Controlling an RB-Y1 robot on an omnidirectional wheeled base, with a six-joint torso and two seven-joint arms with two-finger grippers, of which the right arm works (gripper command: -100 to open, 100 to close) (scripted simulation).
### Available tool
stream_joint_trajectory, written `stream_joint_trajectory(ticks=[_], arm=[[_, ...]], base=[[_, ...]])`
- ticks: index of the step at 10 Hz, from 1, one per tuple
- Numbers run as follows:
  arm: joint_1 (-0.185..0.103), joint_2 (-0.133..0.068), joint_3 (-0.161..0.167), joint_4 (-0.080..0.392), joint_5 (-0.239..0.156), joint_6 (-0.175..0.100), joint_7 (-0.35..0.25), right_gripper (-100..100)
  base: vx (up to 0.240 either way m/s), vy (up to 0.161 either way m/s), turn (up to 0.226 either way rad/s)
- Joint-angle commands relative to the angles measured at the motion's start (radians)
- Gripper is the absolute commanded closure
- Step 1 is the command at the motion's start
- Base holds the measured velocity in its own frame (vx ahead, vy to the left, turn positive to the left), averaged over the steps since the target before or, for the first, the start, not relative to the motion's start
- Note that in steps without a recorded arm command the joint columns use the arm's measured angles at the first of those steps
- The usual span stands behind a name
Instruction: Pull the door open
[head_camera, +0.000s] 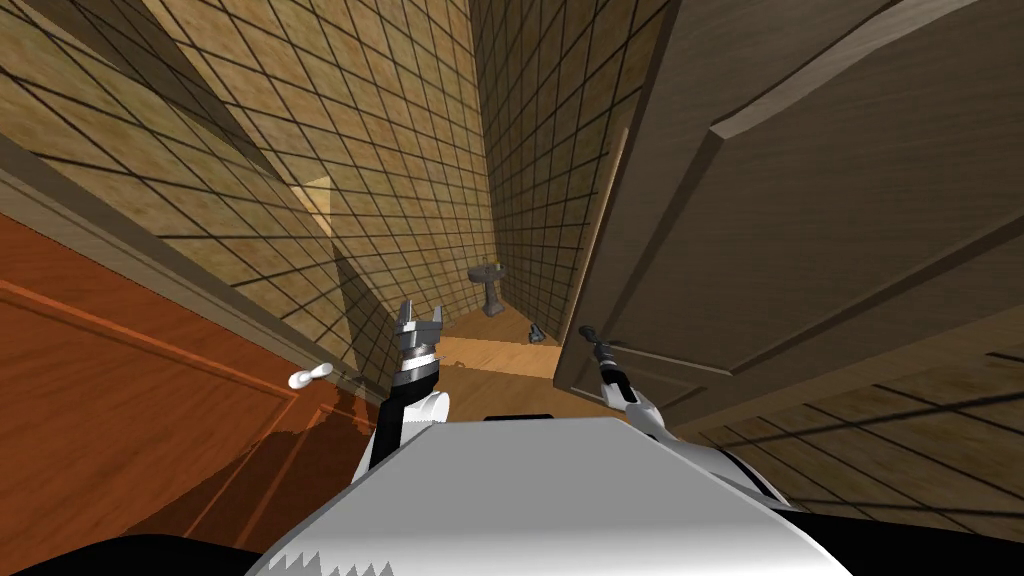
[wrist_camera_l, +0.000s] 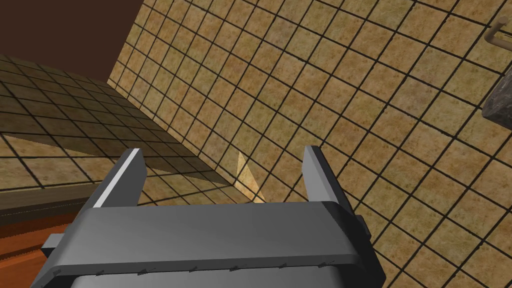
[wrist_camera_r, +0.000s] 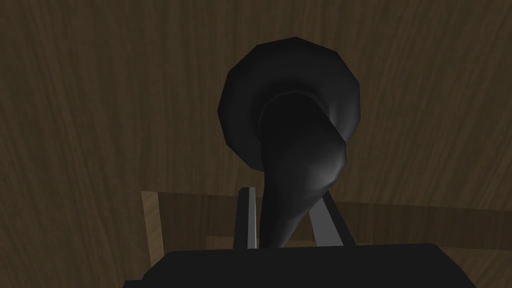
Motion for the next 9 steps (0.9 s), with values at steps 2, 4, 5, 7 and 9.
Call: stream_joint_trajectory(ticks=[2, 4, 5, 7, 9], arm=[[0.006, -0.007, 0.025, -0.007, 0.013, -0.01, -0.024, 100], [0.011, -0.015, 0.044, -0.012, 0.023, -0.016, -0.043, 100], [0.014, -0.018, 0.054, -0.015, 0.027, -0.02, -0.053, 100], [0.018, -0.025, 0.071, -0.02, 0.036, -0.026, -0.07, 100], [0.017, -0.026, 0.075, -0.017, 0.038, -0.026, -0.074, 100]], base=[[-0.214, -0.059, 0.102], [-0.187, -0.054, 0.09], [-0.205, -0.041, 0.084], [-0.203, -0.021, 0.071], [-0.148, -0.026, 0.051]])
